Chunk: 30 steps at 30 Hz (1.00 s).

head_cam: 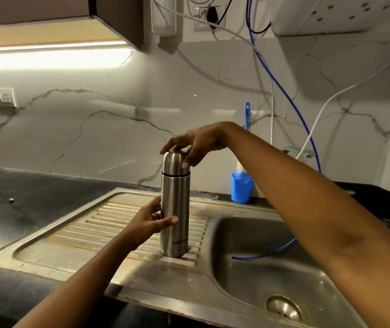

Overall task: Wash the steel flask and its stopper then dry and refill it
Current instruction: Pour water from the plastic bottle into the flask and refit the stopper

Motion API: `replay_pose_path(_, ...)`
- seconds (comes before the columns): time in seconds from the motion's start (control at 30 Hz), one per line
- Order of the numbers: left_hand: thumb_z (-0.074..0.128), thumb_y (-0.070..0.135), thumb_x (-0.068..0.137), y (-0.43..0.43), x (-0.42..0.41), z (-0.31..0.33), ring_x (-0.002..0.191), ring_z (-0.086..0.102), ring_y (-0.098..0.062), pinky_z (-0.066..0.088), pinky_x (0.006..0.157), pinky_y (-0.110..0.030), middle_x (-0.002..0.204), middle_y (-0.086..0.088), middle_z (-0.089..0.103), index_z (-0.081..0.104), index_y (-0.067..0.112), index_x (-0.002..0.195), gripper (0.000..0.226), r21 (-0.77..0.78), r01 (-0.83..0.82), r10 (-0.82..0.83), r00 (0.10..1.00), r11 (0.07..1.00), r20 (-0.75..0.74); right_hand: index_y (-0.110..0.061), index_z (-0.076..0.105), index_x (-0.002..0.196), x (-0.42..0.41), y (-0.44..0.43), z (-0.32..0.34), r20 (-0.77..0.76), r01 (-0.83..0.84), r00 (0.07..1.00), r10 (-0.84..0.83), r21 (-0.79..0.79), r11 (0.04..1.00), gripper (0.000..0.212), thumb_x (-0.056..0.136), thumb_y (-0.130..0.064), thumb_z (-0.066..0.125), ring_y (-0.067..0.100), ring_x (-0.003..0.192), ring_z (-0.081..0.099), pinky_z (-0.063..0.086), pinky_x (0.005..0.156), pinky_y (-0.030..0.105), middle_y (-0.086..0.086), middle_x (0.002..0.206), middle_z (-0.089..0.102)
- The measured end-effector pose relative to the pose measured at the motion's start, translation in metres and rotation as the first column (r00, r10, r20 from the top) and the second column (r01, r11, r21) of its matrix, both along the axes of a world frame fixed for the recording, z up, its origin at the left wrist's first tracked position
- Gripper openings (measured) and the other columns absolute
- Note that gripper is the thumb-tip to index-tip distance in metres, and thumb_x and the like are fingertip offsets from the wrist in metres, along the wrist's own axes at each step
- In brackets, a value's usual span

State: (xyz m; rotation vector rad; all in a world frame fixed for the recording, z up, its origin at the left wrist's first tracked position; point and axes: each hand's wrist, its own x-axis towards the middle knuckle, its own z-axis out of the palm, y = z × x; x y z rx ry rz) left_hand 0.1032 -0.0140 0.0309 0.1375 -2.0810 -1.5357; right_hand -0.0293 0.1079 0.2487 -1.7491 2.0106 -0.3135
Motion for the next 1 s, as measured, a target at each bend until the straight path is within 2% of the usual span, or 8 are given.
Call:
replay_pose_path(0.07,0.085,0.062,0.042,0.0,0.0,0.0,0.1,0.067,-0.013,0.057,0.072,-0.028,0.107,0.008,0.068,0.051,0.035,0.12,0.09,-0.003,-0.007,0.007,1.0,1.0,-0.003,-0.021,0.051,0.127,0.003,-0.006,-0.003,-0.072,0.025,0.997,-0.032,-0.103,0.994,0.051,0.081,-0.012,0.071,0.017,0.102,0.058,0.056,0.08,0.028,0.004,0.124,0.054)
replay_pose_path(0.17,0.083,0.064,0.041,0.0,-0.001,0.0,0.099,0.067,-0.012,0.057,0.07,-0.027,0.109,0.007,0.066,0.05,0.039,0.119,0.088,-0.015,-0.028,0.028,1.0,0.999,0.002,-0.009,0.06,0.098,0.017,-0.015,-0.008,-0.319,0.147,0.923,-0.216,-0.227,0.963,0.048,0.075,-0.049,0.072,0.018,0.07,0.065,0.055,0.058,0.026,0.01,0.092,0.066)
replay_pose_path(0.27,0.082,0.062,0.046,-0.001,-0.001,-0.001,0.1,0.066,-0.014,0.057,0.073,-0.029,0.114,0.005,0.064,0.05,0.04,0.12,0.084,-0.021,-0.034,0.034,0.999,0.999,0.015,-0.015,0.051,0.08,0.03,-0.023,-0.019,-0.733,0.069,0.602,-0.317,-0.347,0.935,0.056,0.078,-0.071,0.05,0.012,0.06,0.051,0.04,0.056,0.024,0.0,0.07,0.054)
replay_pose_path(0.3,0.082,0.061,0.046,-0.002,-0.001,0.0,0.101,0.066,-0.015,0.057,0.073,-0.03,0.114,0.003,0.064,0.051,0.039,0.12,0.083,-0.019,-0.024,0.025,0.999,1.0,0.021,-0.017,0.054,0.089,0.029,-0.023,-0.021,-0.74,0.023,0.609,-0.286,-0.344,0.939,0.056,0.08,-0.072,0.046,0.012,0.067,0.054,0.041,0.06,0.025,0.001,0.08,0.058)
replay_pose_path(0.37,0.084,0.061,0.045,-0.003,0.0,0.0,0.102,0.065,-0.017,0.057,0.075,-0.032,0.113,0.0,0.065,0.052,0.035,0.12,0.086,0.006,0.003,-0.003,1.0,1.0,0.03,-0.023,0.049,0.123,0.022,-0.015,-0.02,-0.51,0.019,0.848,-0.142,-0.24,0.971,0.055,0.085,-0.063,0.049,0.02,0.099,0.056,0.049,0.07,0.03,0.006,0.122,0.056)
replay_pose_path(0.43,0.085,0.06,0.045,-0.003,0.002,-0.001,0.105,0.064,-0.02,0.057,0.079,-0.037,0.114,-0.002,0.065,0.053,0.029,0.123,0.089,0.018,0.02,-0.021,0.999,1.0,0.032,-0.029,0.04,0.134,0.014,-0.009,-0.02,-0.339,-0.02,0.94,-0.046,-0.19,0.982,0.054,0.088,-0.055,0.051,0.022,0.106,0.051,0.051,0.071,0.031,0.006,0.135,0.046)
replay_pose_path(0.7,0.083,0.067,0.037,0.004,0.0,0.001,0.098,0.067,-0.014,0.057,0.071,-0.028,0.111,0.002,0.065,0.05,0.04,0.119,0.092,-0.005,-0.054,0.054,0.998,0.999,-0.031,-0.017,0.054,0.123,0.019,-0.027,-0.041,-0.599,-0.09,0.768,-0.226,-0.451,0.888,0.053,0.087,-0.056,0.052,0.013,0.089,0.048,0.039,0.071,0.027,0.006,0.117,0.061)
replay_pose_path(1.0,0.083,0.066,0.041,0.01,0.004,0.003,0.101,0.067,-0.014,0.057,0.075,-0.027,0.106,0.005,0.071,0.052,0.034,0.119,0.089,-0.022,-0.051,0.051,0.998,0.998,-0.028,-0.014,0.064,0.104,0.03,-0.031,-0.062,-0.492,0.064,0.683,-0.541,-0.697,0.714,0.053,0.083,-0.061,0.051,0.022,0.088,0.058,0.043,0.068,0.028,0.007,0.099,0.064)
